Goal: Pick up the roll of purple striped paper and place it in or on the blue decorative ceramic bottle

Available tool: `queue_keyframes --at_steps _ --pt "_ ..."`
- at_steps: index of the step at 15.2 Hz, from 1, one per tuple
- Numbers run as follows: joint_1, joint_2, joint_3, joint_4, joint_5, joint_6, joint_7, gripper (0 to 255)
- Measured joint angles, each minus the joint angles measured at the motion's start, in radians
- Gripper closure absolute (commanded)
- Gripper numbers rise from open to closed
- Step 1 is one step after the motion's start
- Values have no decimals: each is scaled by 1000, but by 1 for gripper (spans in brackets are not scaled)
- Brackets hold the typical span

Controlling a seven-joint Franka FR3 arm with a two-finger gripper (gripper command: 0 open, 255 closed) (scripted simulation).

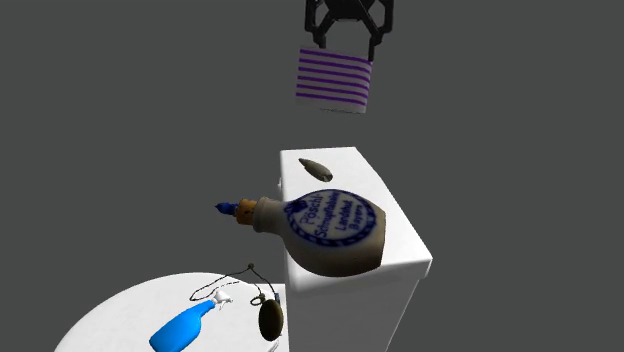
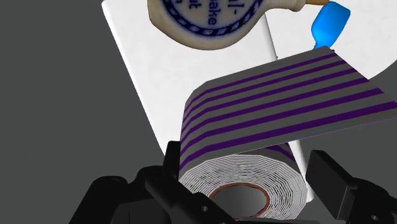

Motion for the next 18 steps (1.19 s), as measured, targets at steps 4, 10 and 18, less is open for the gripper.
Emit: queue_keyframes --at_steps 4,10,18 --pt "5 -42 -3 -22 -9 -20 -1 255" --pt "35 -312 -14 -332 -71 27 -4 255" --pt "43 -504 -10 -567 -120 76 6 255"
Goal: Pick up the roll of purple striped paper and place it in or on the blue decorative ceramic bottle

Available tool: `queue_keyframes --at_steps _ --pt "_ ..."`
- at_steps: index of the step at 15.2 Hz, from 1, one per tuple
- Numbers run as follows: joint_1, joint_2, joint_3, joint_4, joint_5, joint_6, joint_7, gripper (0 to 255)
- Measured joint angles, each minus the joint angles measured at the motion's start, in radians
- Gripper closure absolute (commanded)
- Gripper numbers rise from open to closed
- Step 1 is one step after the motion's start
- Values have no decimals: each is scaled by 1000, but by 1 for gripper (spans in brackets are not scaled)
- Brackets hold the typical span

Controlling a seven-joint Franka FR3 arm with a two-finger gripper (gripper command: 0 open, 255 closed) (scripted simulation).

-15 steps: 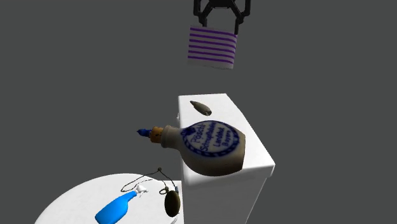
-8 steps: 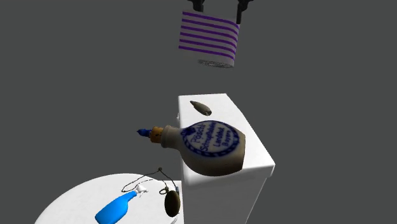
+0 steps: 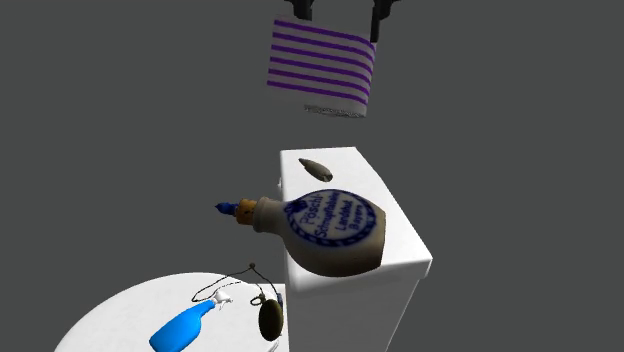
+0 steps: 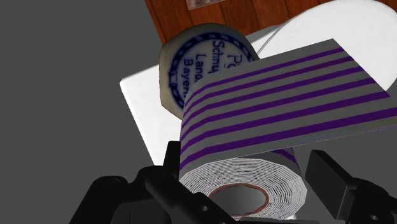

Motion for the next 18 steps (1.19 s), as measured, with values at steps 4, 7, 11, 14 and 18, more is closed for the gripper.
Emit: queue_keyframes --at_steps 4,7,11,14,18 --pt "-1 -11 -1 -65 -3 55 -1 255" --pt "0 -21 2 -117 -5 97 5 255" --pt "0 -22 0 -174 -6 152 4 255" --pt "-1 -25 0 -215 -7 190 4 255" --pt "-1 -19 -1 -260 -6 241 4 255"
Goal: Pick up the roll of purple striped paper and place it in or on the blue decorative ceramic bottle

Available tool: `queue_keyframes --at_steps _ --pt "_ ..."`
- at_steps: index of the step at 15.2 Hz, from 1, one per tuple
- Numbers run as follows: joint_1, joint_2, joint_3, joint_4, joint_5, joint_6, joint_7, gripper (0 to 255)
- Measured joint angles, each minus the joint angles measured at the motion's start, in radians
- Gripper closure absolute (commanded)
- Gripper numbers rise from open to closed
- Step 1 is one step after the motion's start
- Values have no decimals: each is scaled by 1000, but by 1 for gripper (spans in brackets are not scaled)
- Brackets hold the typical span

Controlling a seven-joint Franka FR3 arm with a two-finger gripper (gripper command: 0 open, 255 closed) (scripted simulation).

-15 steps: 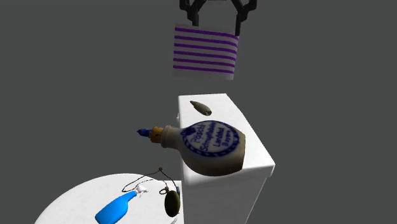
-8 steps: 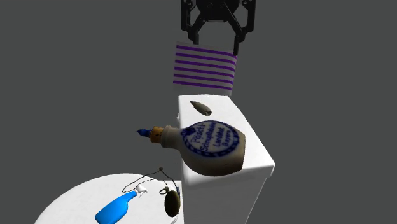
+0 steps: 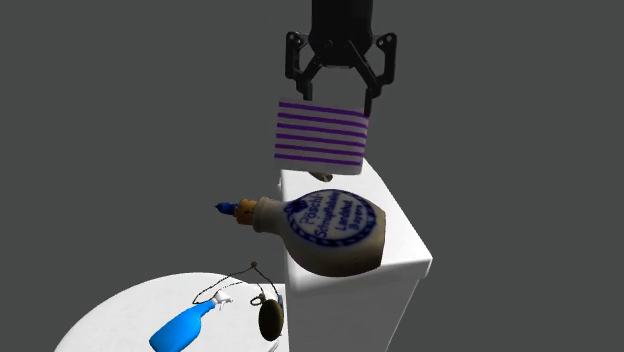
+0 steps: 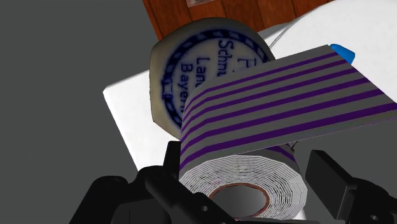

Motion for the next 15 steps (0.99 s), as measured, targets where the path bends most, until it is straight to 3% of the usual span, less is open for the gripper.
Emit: queue_keyframes --at_steps 6,7,15 --pt "0 -3 0 -11 -1 9 0 255" --pt "0 -3 0 -11 -1 9 0 0" --pt "0 -8 1 20 -2 -26 1 0"
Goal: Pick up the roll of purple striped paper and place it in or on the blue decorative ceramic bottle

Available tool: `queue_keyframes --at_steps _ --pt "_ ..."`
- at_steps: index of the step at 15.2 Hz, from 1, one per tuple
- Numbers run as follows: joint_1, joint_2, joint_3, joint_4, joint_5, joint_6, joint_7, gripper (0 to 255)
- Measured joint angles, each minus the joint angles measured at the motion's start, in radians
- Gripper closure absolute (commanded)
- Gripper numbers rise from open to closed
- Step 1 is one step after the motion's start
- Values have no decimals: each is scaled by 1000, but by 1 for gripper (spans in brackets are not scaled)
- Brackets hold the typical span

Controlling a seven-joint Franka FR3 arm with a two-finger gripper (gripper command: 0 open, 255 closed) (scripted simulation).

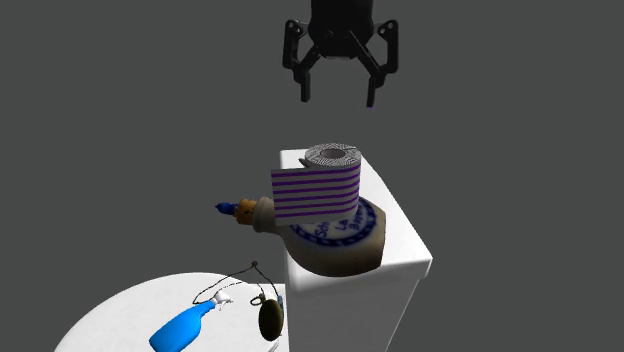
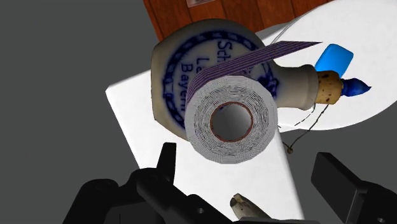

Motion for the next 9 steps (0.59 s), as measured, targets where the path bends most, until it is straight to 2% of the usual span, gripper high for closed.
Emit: queue_keyframes --at_steps 4,9 --pt "1 9 1 92 3 -84 -1 0" --pt "1 9 0 101 3 -92 -2 0"
